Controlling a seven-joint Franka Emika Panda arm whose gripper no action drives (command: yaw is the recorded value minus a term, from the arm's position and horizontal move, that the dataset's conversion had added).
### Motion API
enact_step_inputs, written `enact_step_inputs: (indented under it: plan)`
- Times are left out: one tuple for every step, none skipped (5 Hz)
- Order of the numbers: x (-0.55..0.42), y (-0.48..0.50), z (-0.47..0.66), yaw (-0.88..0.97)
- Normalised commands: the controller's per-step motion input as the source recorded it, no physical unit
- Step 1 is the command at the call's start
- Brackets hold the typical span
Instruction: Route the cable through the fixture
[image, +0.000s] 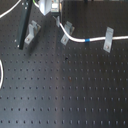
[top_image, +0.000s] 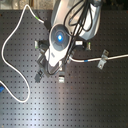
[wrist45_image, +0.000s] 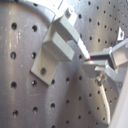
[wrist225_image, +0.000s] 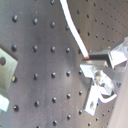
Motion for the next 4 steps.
enact_step_inputs:
  plan:
    - [-0.01, 0.008, 0.0, 0.0]
    - [-0.091, 0.094, -0.34, 0.0]
    - [-0.105, 0.144, -0.3, 0.0]
    - [0.014, 0.01, -0.22, 0.0]
